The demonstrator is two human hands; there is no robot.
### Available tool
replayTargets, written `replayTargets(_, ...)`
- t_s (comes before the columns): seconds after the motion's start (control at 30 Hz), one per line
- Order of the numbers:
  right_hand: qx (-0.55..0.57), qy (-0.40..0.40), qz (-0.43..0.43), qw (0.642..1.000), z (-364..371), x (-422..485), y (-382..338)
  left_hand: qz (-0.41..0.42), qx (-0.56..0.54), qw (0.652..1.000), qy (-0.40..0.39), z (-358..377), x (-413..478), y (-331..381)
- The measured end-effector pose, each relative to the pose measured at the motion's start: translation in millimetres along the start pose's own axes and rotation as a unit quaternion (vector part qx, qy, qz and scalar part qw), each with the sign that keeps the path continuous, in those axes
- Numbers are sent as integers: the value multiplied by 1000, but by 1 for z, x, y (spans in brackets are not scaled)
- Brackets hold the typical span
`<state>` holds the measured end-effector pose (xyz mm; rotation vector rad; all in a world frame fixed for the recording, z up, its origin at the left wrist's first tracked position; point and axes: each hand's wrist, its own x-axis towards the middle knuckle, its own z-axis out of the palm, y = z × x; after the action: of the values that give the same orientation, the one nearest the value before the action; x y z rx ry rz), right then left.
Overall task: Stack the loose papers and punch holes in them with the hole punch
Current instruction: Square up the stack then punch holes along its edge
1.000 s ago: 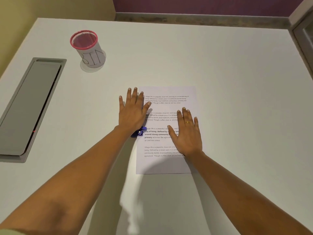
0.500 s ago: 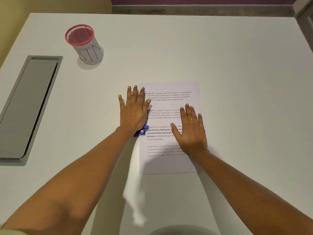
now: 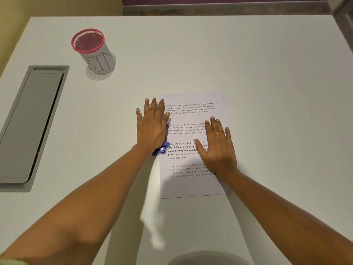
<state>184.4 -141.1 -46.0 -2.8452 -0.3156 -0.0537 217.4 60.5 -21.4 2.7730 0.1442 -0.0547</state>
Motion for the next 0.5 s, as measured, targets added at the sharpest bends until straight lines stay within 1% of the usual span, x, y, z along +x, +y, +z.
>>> replayTargets(0.13,3,45,-5,999,1,-1,-1,4,2,1000,2,0,0,0)
replayTargets(0.3,-4,76,-11,997,6,-2,0,-9,-31,999,-5,1,-1,-2)
replayTargets(0.5,-13,100,-21,995,10,-1,2,-2,-67,998,17,1,-3,-2)
